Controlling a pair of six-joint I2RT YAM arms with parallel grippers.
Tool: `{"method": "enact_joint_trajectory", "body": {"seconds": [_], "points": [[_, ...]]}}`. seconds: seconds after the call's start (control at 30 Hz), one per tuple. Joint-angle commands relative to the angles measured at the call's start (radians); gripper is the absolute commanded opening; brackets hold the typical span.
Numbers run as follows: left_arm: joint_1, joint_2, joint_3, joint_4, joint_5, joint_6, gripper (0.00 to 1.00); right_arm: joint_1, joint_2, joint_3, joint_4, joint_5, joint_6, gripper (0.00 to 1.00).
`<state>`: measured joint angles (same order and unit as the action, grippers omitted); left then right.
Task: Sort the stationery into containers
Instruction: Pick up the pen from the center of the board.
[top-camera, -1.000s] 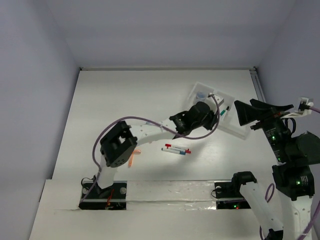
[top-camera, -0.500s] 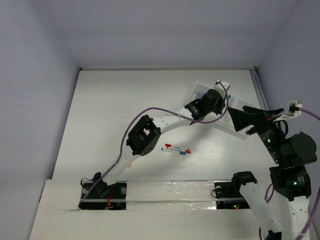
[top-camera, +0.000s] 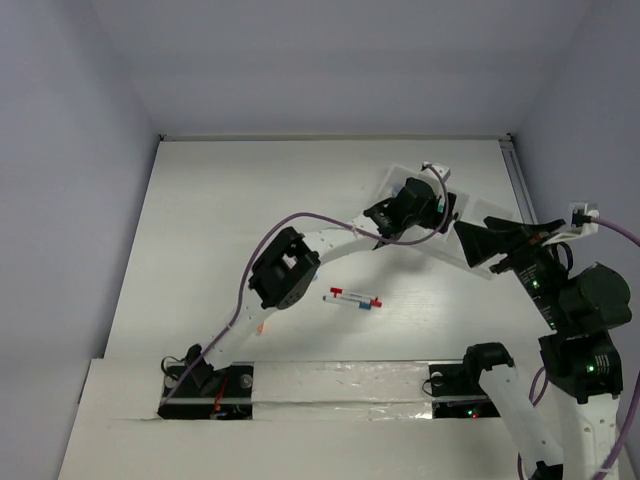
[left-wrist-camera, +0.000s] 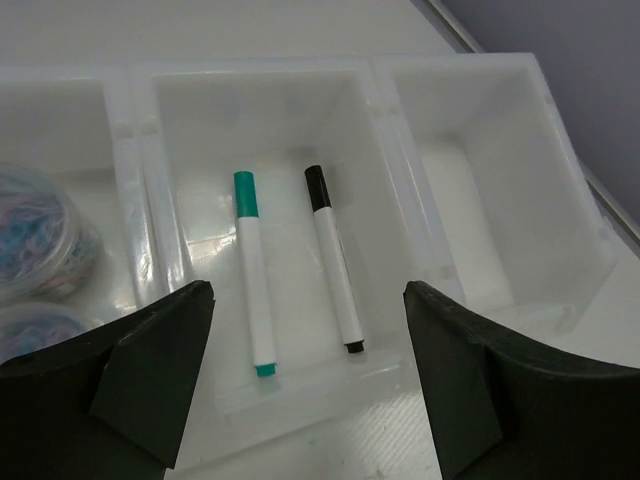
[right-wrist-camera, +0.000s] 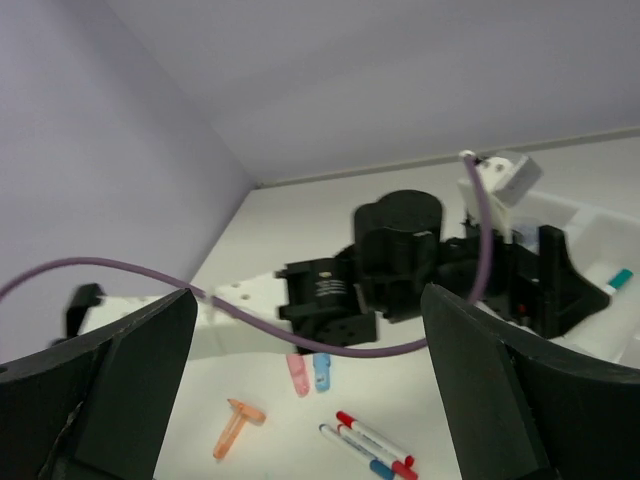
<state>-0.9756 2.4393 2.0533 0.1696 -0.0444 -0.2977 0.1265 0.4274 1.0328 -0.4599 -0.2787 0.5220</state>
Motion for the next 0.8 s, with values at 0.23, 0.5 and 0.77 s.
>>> {"method": "enact_joint_trajectory", "body": {"seconds": [0.23, 0.5, 0.77], "points": [[0.009, -0.771, -0.632, 0.317, -0.081, 0.02, 0.71, 0.004, 0.053, -0.062, -0.002, -0.086, -0.071, 0.99], [-0.003, -1.308, -1.291, 0.328, -0.176, -0.159, 0.6, 0.047, 0.313, -0.289, 0.133, -0.258, -0.083, 0.18], [-0.139, -1.669, -1.605, 0.131, -0.333, -0.368, 0.46, 0.538, 0.667, -0.271, 0.172, 0.157, -0.135, 0.38]]}}
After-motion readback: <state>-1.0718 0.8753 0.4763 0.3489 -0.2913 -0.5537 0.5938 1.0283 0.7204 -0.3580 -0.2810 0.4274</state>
